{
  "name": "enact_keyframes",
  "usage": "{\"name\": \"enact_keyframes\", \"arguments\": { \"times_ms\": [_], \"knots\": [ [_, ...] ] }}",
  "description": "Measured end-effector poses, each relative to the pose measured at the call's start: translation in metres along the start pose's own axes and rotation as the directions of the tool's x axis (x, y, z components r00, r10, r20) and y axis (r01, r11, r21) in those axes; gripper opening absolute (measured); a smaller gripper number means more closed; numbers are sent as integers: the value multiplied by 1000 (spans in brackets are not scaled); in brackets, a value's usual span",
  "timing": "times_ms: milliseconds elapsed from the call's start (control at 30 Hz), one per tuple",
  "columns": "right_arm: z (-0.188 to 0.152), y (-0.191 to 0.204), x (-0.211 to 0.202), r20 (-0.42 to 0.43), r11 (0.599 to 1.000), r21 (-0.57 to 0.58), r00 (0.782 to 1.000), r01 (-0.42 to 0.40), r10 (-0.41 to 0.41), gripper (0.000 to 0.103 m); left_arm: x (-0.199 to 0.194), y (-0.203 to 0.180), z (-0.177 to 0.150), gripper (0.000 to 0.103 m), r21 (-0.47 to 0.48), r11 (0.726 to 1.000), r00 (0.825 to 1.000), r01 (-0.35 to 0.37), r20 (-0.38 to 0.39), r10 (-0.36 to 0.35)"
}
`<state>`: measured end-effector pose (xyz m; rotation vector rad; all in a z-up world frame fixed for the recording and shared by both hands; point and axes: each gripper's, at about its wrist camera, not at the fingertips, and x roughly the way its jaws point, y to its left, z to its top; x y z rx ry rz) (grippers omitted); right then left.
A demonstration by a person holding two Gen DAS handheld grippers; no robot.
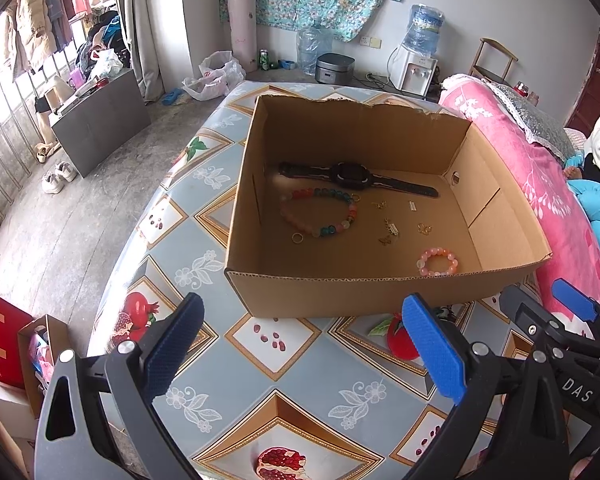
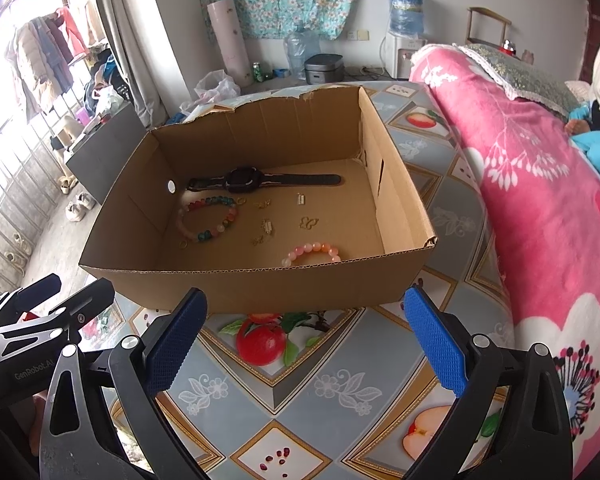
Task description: Organize jewelry
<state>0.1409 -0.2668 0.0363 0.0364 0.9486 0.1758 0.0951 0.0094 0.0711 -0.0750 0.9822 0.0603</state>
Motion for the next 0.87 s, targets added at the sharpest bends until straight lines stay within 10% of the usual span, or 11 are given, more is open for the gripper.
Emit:
{"name": "enact_keyframes", "arguments": {
  "times_ms": [867],
  "knots": [
    [1,1,0,3,1000,-4,1000,2,-2,95,-2,2,2,98,-4,1000,1000,5,0,-5]
  ]
}}
